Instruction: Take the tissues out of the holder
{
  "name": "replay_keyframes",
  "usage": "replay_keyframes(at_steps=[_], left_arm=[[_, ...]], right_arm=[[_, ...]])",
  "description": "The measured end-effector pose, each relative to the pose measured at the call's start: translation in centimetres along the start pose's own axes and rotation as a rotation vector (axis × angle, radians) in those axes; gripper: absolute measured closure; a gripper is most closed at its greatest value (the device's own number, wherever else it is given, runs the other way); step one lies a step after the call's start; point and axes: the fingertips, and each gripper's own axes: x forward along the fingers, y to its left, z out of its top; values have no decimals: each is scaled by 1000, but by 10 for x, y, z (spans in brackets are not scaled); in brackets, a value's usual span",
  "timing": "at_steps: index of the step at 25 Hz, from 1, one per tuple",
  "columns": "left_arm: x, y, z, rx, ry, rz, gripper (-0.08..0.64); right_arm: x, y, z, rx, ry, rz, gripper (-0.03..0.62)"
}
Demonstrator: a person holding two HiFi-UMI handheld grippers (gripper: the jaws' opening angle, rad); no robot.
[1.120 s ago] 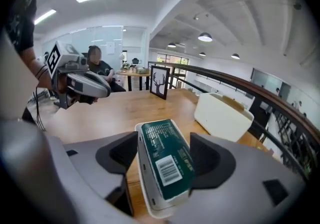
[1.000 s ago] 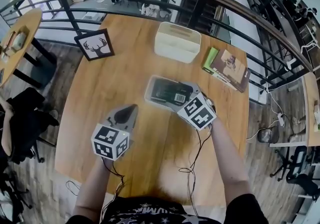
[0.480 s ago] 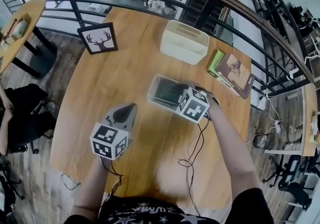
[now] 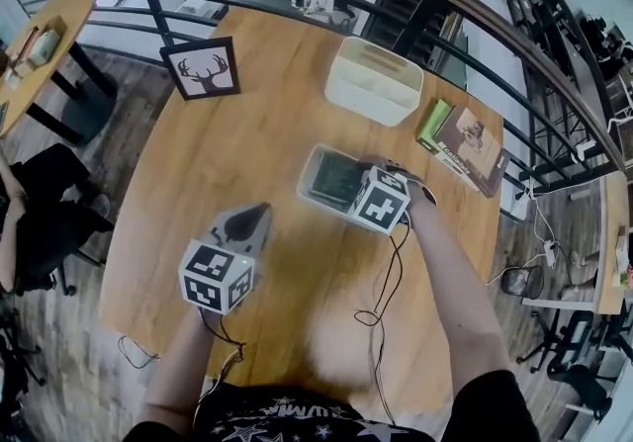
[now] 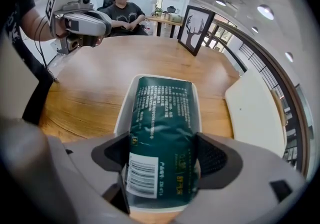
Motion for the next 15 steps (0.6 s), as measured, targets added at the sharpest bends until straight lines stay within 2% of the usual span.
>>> replay_keyframes(at_steps=[9, 15], left_arm=[[-8, -21, -2, 48, 22, -10, 548], [-31, -33, 5, 77, 9, -6, 548]], right_arm=[[-3, 1, 1, -2, -1, -65, 227], [-11, 7, -1, -9, 36, -118, 230]])
